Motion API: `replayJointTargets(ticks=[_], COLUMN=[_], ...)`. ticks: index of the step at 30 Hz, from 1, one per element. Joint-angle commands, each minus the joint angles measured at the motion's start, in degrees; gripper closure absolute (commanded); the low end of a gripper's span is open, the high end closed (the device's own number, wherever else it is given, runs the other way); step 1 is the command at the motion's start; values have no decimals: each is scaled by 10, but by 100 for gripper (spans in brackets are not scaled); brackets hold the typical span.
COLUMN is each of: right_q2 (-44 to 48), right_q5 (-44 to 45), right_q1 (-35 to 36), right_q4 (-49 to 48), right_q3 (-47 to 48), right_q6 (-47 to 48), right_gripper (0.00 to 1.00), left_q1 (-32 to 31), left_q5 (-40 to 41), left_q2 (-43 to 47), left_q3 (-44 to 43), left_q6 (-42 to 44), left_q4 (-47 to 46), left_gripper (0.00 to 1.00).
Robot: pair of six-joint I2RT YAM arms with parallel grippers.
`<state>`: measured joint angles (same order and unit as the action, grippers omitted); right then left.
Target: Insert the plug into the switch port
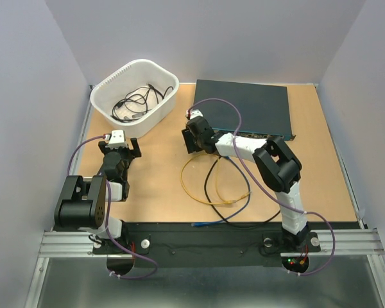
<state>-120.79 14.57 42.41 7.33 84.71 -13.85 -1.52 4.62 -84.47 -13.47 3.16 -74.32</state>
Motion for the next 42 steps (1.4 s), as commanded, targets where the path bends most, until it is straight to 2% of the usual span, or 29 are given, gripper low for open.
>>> replayJointTargets(ticks=[1, 7, 10, 11, 13, 14, 15, 18, 22, 23, 25, 29, 30, 31, 32, 34, 36, 37, 39, 42], right_q2=[-19, -37, -40, -39, -37, -35, -34, -30, -26, -23, -17, 10, 25, 35, 59, 92, 130, 189, 208, 287], right_q5=[-16, -12, -18, -23, -31, -37, -38, -59, -69, -68, -63, -52, -49, -40, -37, -31, -27, -19, -19, -33], right_q1=[0, 0, -1, -1, -1, -1, -1, -1, 0, 0, -1, 0, 0, 0, 0, 1, 1, 0, 0, 0], right_q4=[-10, -10, -10, -10, -10, -10, -10, -11, -11, -11, -12, -12, -12, -12, -11, -11, -12, -13, -13, -21], right_q3=[26, 34, 32, 27, 20, 13, 9, -2, -7, -7, -6, -4, -4, -6, -13, -25, -57, -79, -99, -131], right_q6=[14, 20, 21, 23, 25, 27, 26, 28, 34, 36, 38, 42, 43, 44, 44, 44, 44, 44, 41, 29], right_gripper=[37, 37, 43, 47, 55, 64, 68, 78, 90, 97, 100, 99, 100, 100, 100, 100, 100, 100, 100, 99], left_q1=[-1, -1, -1, -1, -2, -2, -4, -15, -60, -66, -74, -75, -75, -76, -76, -76, -79, -95, -103, -136], left_q5=[7, 7, 9, 39, 55, 51, 47, 55, 110, 127, 132, 67, 52, 41, -7, -68, -146, -190, -218, -247], left_q2=[10, 10, 12, 13, 46, 60, 77, 100, 200, 222, 293, 409, 426, 449, 457, 454, 444, 426, 419, 418], left_q3=[-7, -7, -6, -9, -22, -43, -50, -47, -32, -28, -22, -13, -10, -8, 4, 7, -26, -59, -93, -150], left_q6=[4, 5, 5, -5, -13, -13, -10, 5, 17, 17, -9, -94, -184, -222, -263, -283, -303, -314, -324, -344], left_q4=[-136, -136, -137, -137, -75, -38, -3, 8, 45, 56, 78, 127, 135, 145, 139, 91, 99, 134, 151, 221], left_gripper=[1, 1, 1, 1, 1, 1, 1, 1, 1, 1, 1, 1, 1, 1, 1, 1, 1, 1, 1, 1])
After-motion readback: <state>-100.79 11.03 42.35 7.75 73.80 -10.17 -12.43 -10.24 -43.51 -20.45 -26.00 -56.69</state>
